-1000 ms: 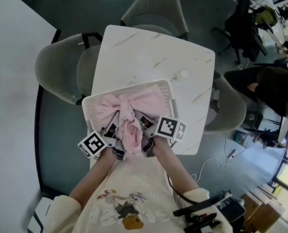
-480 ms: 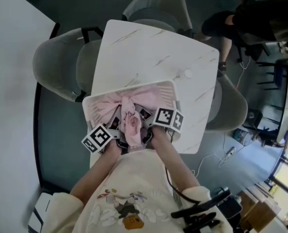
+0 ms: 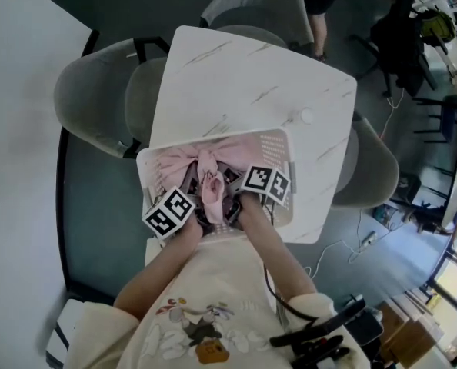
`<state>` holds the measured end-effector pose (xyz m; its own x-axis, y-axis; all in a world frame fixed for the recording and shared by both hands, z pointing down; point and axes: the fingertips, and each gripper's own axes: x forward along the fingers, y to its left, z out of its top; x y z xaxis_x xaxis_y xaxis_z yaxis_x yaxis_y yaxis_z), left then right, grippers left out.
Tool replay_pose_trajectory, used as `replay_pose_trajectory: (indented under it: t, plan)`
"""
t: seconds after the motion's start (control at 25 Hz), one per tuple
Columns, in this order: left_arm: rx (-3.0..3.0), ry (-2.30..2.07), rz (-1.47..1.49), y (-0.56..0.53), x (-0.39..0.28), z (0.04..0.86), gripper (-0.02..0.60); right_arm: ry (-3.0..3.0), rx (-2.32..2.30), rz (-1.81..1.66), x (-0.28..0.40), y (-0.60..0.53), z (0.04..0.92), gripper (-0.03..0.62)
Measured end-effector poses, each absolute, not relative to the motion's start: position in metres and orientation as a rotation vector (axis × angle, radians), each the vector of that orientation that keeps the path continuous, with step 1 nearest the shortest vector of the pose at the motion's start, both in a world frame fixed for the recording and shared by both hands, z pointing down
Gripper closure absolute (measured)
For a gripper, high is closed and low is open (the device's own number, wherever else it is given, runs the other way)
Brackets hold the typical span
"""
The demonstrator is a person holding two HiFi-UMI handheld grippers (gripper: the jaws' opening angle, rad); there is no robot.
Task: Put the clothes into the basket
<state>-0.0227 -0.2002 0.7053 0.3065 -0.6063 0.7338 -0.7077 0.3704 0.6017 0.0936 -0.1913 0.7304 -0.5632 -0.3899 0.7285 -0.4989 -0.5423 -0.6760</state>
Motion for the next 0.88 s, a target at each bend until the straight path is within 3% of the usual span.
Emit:
replay_pose_trajectory:
  t: [0.36, 0.88]
  plan:
    - [1.276, -1.400, 0.359, -0.193, -0.012, 0.767, 0.265, -1.300, 1.562, 2.078, 0.121, -0.179, 0.772, 0.266]
    - [1.266, -1.406, 0.459, -0.189, -0.009, 0.806, 0.265, -1.286, 1.523, 1.980, 0.124, -0.180, 0.794, 0.266]
